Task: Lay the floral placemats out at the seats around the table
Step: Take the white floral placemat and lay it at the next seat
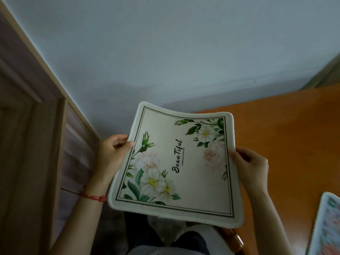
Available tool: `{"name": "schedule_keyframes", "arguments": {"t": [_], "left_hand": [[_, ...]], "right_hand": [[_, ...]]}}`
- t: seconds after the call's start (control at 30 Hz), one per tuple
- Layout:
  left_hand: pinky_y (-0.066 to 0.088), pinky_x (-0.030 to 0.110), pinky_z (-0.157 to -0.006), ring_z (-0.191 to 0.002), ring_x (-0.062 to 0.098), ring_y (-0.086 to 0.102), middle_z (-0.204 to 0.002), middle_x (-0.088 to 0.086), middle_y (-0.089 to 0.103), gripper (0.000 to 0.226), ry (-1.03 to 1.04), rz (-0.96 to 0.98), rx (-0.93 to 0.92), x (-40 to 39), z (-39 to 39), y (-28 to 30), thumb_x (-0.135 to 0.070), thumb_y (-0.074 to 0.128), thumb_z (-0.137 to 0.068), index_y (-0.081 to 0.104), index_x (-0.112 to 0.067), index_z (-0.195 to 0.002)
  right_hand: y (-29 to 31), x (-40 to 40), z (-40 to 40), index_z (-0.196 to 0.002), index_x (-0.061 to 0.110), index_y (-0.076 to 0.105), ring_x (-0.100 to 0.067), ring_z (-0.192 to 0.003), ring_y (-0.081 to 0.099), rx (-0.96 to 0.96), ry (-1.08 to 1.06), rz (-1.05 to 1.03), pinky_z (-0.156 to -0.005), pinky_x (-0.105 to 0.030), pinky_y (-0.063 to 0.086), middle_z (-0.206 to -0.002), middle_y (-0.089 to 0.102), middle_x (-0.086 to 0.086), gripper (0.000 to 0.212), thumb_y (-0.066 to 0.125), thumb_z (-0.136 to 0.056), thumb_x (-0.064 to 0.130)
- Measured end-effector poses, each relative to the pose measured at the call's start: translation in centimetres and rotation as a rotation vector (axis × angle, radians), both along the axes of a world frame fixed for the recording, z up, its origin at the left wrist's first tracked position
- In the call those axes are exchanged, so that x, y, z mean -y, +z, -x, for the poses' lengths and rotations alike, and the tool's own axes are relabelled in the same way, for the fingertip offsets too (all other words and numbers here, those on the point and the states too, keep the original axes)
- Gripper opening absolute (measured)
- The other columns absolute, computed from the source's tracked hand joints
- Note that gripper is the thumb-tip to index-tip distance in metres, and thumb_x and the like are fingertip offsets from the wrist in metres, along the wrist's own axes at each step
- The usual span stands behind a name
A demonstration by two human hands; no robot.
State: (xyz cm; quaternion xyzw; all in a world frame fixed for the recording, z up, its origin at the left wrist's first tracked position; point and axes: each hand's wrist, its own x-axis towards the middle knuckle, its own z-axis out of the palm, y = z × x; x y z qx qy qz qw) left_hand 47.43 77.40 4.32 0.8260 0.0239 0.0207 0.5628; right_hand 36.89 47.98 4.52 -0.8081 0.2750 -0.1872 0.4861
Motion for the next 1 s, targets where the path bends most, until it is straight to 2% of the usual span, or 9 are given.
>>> {"name": "schedule_keyframes", "arguments": {"t": [0.07, 0.17, 0.2, 0.3, 0.43, 0.6, 0.7, 0.83, 1.0], "left_hand": [[0.048, 0.008, -0.055, -0.056, -0.006, 0.061, -0.069, -0.008, 0.065, 0.017, -0.027, -0.002, -0.012, 1.0, -1.0, -0.3, -0.001, 0.065, -0.079, 0.068, -0.004, -0.095], [0.052, 0.027, -0.065, -0.065, 0.008, 0.065, -0.06, -0.021, 0.067, 0.016, -0.085, -0.021, -0.035, 3.2, -2.4, -0.4, -0.006, 0.068, -0.078, 0.068, -0.019, -0.087], [0.052, 0.028, -0.066, -0.063, 0.006, 0.065, -0.06, -0.027, 0.066, 0.017, -0.108, -0.035, -0.031, 4.1, -2.7, -0.3, -0.007, 0.068, -0.077, 0.067, -0.022, -0.085], [0.049, 0.011, -0.058, -0.057, -0.009, 0.061, -0.057, -0.032, 0.062, 0.015, -0.176, -0.057, -0.002, 7.1, -3.5, 0.0, -0.007, 0.067, -0.078, 0.066, -0.02, -0.086], [0.044, 0.003, -0.052, -0.053, -0.009, 0.06, -0.053, -0.022, 0.064, 0.012, -0.237, -0.058, -0.006, 11.0, -4.6, 0.1, -0.007, 0.068, -0.078, 0.068, -0.017, -0.085], [0.043, 0.003, -0.051, -0.052, -0.009, 0.059, -0.054, -0.03, 0.062, 0.018, -0.341, -0.069, -0.007, 15.5, -5.6, 0.1, -0.005, 0.068, -0.076, 0.065, -0.022, -0.08], [0.047, 0.006, -0.052, -0.053, -0.008, 0.06, -0.055, -0.018, 0.066, 0.012, -0.403, -0.106, -0.013, 18.0, -6.6, -0.3, -0.007, 0.069, -0.076, 0.069, -0.013, -0.087], [0.045, 0.005, -0.049, -0.05, -0.009, 0.059, -0.056, -0.019, 0.064, 0.014, -0.495, -0.125, -0.007, 21.6, -7.9, -0.9, -0.006, 0.069, -0.076, 0.069, -0.011, -0.089], [0.043, 0.004, -0.047, -0.05, -0.01, 0.059, -0.07, -0.009, 0.062, 0.013, -0.647, -0.123, -0.041, 25.9, -9.9, -1.8, -0.003, 0.067, -0.079, 0.065, -0.011, -0.089]], "right_hand": [[0.0, 0.8, 0.2, -0.095, 0.014, 0.068, -0.003, -0.06, 0.064, 0.003, -0.029, -0.007, -0.047, -0.008, 0.047, -0.075, 0.065, 0.011, 0.014, 0.064, -0.083, 0.018], [0.2, 2.4, 0.6, -0.094, 0.018, 0.066, 0.005, -0.059, 0.062, 0.024, -0.082, -0.016, -0.046, -0.007, 0.046, -0.074, 0.064, 0.011, 0.012, 0.064, -0.083, 0.017], [0.2, 3.1, 0.8, -0.094, 0.018, 0.066, 0.003, -0.058, 0.063, 0.029, -0.103, -0.019, -0.046, -0.008, 0.047, -0.074, 0.064, 0.011, 0.012, 0.064, -0.083, 0.017], [0.1, 5.1, 1.4, -0.096, 0.013, 0.068, -0.006, -0.064, 0.064, 0.033, -0.171, -0.025, -0.049, -0.01, 0.05, -0.074, 0.064, 0.01, 0.015, 0.064, -0.083, 0.018], [-0.4, 7.6, 2.6, -0.098, 0.013, 0.067, -0.008, -0.067, 0.063, 0.042, -0.233, -0.026, -0.049, -0.008, 0.048, -0.074, 0.063, 0.011, 0.015, 0.063, -0.083, 0.016], [-0.9, 10.2, 4.3, -0.098, 0.013, 0.067, -0.008, -0.069, 0.064, 0.033, -0.319, -0.02, -0.053, -0.009, 0.05, -0.076, 0.063, 0.012, 0.016, 0.062, -0.084, 0.016], [-1.1, 11.3, 5.3, -0.1, 0.013, 0.067, -0.008, -0.07, 0.063, 0.017, -0.38, -0.026, -0.05, -0.013, 0.049, -0.075, 0.062, 0.012, 0.017, 0.062, -0.084, 0.017], [-1.7, 12.1, 6.1, -0.099, 0.014, 0.065, -0.004, -0.068, 0.061, 0.008, -0.477, -0.036, -0.05, -0.006, 0.047, -0.074, 0.061, 0.011, 0.016, 0.062, -0.084, 0.016], [-2.3, 12.5, 6.0, -0.095, 0.019, 0.062, 0.002, -0.059, 0.062, 0.013, -0.624, -0.095, -0.049, -0.004, 0.045, -0.072, 0.062, 0.01, 0.013, 0.062, -0.084, 0.014]]}}
